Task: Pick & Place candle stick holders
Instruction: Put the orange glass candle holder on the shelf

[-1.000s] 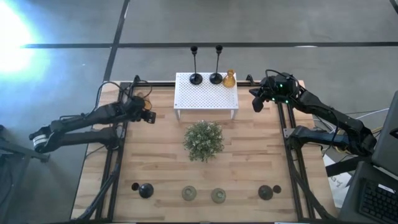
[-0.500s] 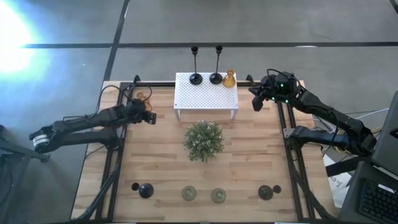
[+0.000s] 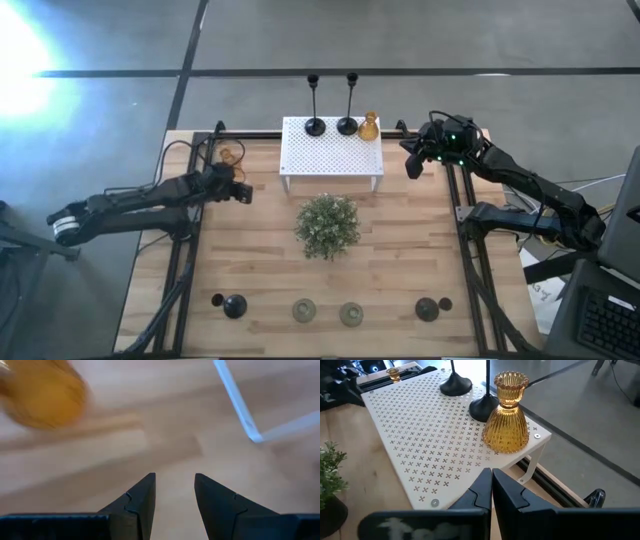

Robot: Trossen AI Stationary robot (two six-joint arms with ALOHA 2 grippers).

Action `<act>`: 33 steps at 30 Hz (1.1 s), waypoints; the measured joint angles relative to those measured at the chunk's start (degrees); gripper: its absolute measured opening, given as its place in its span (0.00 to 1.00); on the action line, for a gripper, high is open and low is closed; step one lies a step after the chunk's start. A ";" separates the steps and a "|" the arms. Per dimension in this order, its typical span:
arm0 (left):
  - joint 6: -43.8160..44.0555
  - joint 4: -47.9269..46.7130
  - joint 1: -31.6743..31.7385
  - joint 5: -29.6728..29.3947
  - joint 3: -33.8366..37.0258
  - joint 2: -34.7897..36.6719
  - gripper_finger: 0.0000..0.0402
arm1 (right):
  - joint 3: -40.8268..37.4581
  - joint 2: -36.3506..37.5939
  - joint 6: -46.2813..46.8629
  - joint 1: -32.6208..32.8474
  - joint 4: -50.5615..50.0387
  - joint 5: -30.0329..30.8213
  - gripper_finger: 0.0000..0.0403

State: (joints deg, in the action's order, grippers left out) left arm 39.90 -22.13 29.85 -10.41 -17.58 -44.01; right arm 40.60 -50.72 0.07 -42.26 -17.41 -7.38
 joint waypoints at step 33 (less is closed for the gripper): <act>3.38 -1.48 -1.82 -14.84 2.97 -0.02 0.63 | -0.02 0.00 -0.06 -0.02 1.92 0.09 0.02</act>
State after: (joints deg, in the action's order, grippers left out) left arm 43.28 -23.61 28.03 -25.25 -14.61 -44.03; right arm 40.58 -50.72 0.01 -42.28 -15.49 -7.29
